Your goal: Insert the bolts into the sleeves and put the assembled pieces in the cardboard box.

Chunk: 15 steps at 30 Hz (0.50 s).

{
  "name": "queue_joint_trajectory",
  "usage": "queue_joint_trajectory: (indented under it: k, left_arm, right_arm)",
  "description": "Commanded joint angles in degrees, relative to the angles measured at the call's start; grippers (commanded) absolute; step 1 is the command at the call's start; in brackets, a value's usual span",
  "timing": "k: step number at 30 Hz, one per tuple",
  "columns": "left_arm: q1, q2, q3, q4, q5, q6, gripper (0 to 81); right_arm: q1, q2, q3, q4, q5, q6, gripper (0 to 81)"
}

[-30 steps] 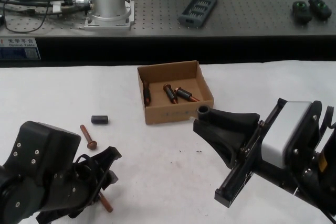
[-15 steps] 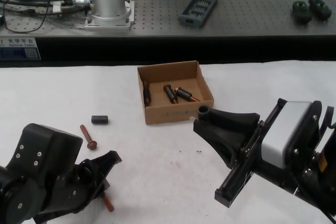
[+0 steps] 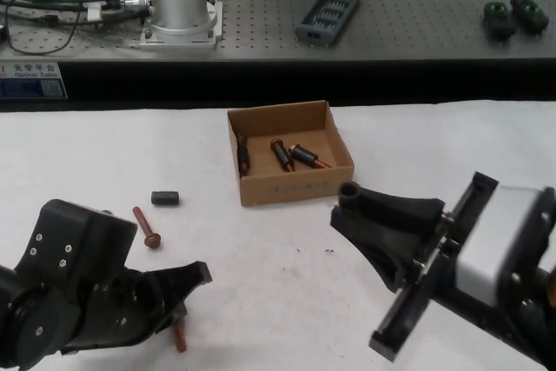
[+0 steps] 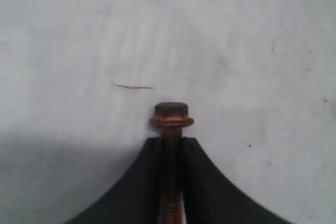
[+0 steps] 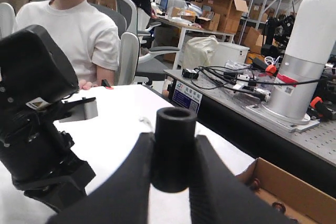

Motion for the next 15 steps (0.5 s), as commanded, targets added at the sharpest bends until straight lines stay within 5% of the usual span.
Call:
queue_joint_trajectory:
  k: [1, 15]
  left_arm:
    - [-0.3, 2.8, 0.7, 2.0, 3.0, 6.8, 1.8]
    - [-0.3, -4.1, 1.8, -14.3, -1.7, 26.7, 0.6]
  right_arm:
    - [0.1, -0.9, 0.3, -5.6, 1.8, 1.2, 6.6]
    - [0.1, -0.9, 1.6, -8.3, 6.3, 1.2, 6.6]
